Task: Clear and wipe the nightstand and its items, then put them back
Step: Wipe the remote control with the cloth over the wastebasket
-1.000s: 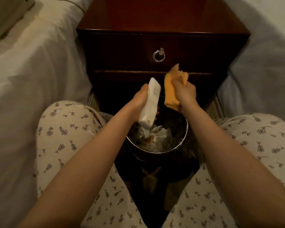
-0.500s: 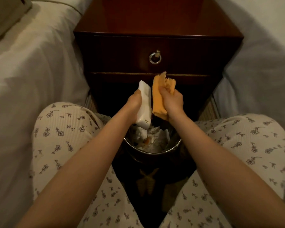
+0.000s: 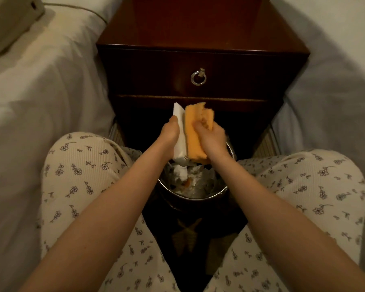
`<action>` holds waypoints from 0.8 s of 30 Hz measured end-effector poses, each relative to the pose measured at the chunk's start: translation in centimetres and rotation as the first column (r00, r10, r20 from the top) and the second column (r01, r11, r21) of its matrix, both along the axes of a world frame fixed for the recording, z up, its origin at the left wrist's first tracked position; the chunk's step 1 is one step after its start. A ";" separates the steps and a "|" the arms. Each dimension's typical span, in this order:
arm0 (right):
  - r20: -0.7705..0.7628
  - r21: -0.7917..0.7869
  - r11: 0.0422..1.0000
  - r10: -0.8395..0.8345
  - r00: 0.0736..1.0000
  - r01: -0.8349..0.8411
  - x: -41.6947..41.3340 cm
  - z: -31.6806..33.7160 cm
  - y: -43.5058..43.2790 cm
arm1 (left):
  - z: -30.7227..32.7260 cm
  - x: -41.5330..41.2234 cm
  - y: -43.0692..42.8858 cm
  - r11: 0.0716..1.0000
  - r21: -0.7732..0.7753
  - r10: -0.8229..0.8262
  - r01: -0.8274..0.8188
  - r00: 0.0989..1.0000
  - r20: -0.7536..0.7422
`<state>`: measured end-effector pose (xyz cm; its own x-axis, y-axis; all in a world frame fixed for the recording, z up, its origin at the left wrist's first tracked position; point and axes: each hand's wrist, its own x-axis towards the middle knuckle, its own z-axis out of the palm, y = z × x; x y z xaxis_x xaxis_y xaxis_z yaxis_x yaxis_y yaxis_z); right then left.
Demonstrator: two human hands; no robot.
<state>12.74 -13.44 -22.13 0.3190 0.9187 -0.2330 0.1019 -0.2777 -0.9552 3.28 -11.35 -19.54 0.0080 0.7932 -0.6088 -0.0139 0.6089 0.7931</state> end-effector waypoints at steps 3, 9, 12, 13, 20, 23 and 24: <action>0.222 -0.025 0.993 0.121 0.967 -0.118 -0.2 -1.1 -0.1 | 0.1 0.0 0.0 1.000 -0.009 0.023 -0.023 1.000 -0.007; 0.131 -0.066 0.997 0.049 0.990 -0.041 0.0 -0.6 -0.5 | 1.5 -0.9 -0.4 0.997 0.039 0.064 -0.065 0.997 0.044; 0.004 0.040 0.994 0.102 0.995 -0.102 -0.8 1.0 -1.0 | 2.0 -1.4 -0.4 0.995 0.048 0.078 -0.086 0.987 0.143; -0.023 0.066 0.990 0.124 0.992 -0.122 -1.0 1.3 -1.2 | 2.1 -1.5 -0.3 0.993 0.046 0.103 -0.111 0.982 0.157; -0.175 0.139 0.978 0.178 0.968 -0.155 -1.3 3.0 -1.9 | 4.1 -2.9 -0.5 0.960 -0.046 0.278 -0.277 0.916 0.288; -0.257 0.165 0.982 0.133 0.957 -0.092 -0.7 4.7 -1.3 | 5.9 -3.5 0.3 0.939 -0.003 0.329 -0.345 0.893 0.306; -0.282 0.165 0.983 0.120 0.952 -0.075 -0.5 5.4 -1.0 | 6.6 -3.6 0.5 0.929 0.025 0.346 -0.370 0.890 0.298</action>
